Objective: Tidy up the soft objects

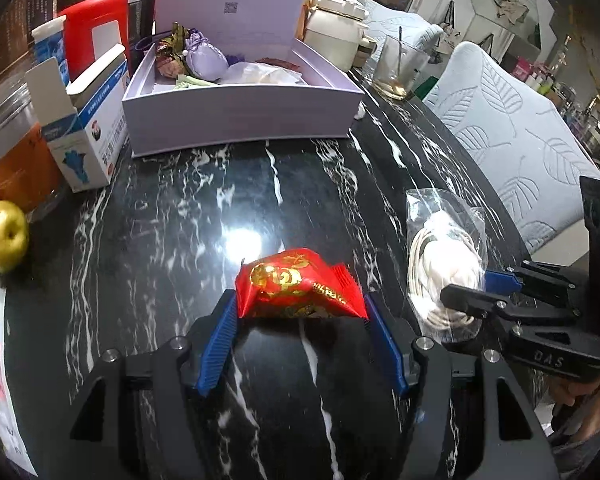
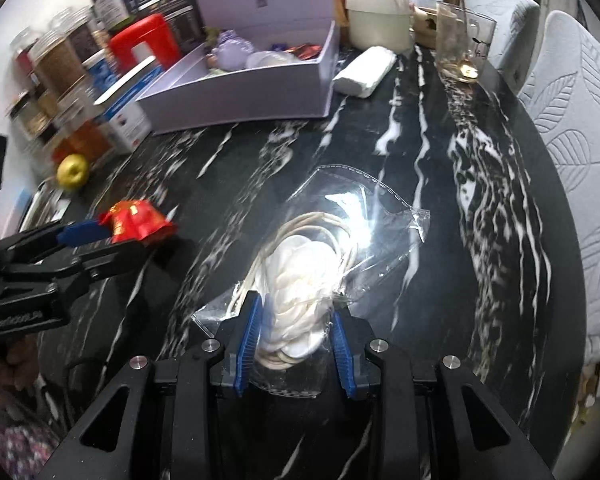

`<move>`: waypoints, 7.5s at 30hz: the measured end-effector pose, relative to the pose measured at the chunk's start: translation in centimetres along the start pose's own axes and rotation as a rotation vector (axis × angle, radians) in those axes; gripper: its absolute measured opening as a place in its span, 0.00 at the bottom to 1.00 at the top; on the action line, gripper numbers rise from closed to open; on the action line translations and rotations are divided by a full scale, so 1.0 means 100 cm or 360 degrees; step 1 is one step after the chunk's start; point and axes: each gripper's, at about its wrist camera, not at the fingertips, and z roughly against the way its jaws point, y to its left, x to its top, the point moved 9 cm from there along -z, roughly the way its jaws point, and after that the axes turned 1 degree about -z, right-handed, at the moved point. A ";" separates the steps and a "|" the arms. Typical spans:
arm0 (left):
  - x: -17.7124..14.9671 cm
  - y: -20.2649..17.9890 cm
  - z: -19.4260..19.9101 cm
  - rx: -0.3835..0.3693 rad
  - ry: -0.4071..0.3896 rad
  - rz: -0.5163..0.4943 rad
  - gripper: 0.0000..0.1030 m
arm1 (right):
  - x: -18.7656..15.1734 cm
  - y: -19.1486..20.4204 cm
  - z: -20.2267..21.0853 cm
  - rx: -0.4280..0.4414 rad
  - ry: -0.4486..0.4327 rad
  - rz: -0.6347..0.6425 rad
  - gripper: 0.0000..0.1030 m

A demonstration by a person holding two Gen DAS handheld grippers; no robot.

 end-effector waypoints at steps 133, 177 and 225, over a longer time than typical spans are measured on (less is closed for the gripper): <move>0.291 0.043 0.041 0.0293 -0.0772 -0.0307 0.54 | 0.307 0.029 0.077 0.0085 -0.0940 0.0254 0.26; 0.265 0.089 -0.113 0.0499 -0.0186 -0.0229 0.54 | 0.300 0.003 -0.094 0.0113 -0.0350 0.0220 0.27; 0.304 0.082 -0.055 0.0564 -0.0274 -0.0069 0.87 | 0.309 0.002 -0.006 -0.0119 -0.0552 0.0171 0.56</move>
